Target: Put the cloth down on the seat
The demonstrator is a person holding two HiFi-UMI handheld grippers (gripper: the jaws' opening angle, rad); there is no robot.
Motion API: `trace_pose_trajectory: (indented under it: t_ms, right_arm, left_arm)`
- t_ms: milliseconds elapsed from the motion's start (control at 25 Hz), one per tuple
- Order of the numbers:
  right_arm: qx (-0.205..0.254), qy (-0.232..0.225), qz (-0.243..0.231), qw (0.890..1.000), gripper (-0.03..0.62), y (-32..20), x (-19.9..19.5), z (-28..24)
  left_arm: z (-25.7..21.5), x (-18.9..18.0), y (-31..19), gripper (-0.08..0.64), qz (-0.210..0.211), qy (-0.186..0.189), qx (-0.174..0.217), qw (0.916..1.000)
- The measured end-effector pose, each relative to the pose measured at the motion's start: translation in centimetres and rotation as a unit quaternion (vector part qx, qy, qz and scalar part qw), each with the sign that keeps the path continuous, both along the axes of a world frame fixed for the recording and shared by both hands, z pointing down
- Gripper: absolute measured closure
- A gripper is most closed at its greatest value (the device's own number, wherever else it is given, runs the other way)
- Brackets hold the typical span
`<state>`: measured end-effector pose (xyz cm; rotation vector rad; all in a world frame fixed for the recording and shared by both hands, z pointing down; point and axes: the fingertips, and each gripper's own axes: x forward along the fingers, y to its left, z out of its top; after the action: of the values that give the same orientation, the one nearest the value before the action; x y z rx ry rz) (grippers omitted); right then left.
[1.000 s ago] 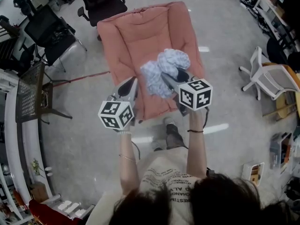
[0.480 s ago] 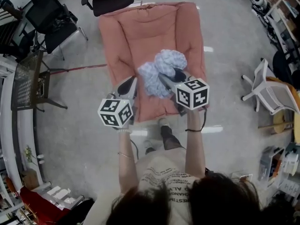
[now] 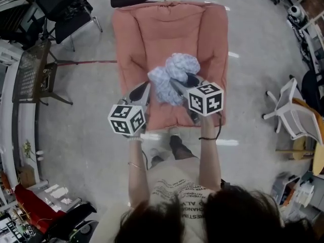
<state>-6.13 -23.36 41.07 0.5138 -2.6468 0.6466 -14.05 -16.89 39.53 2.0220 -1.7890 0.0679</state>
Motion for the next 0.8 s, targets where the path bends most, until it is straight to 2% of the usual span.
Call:
trace_pose_trajectory:
  t_ms: [360,800]
  right_arm:
    - [-0.018,0.011,-0.026,0.999,0.407,-1.2,-1.0,2.2]
    - [-0.053,0.029,-0.026,0.998,0.407,-2.3,-4.2,6.1]
  left_arm:
    - [2.0,-0.4,-0.7,0.561,-0.027,0.009,-0.02,0.9994]
    - [5.7,-2.8,-2.4,0.561,-0.017,0.027,-0.062,0.9976]
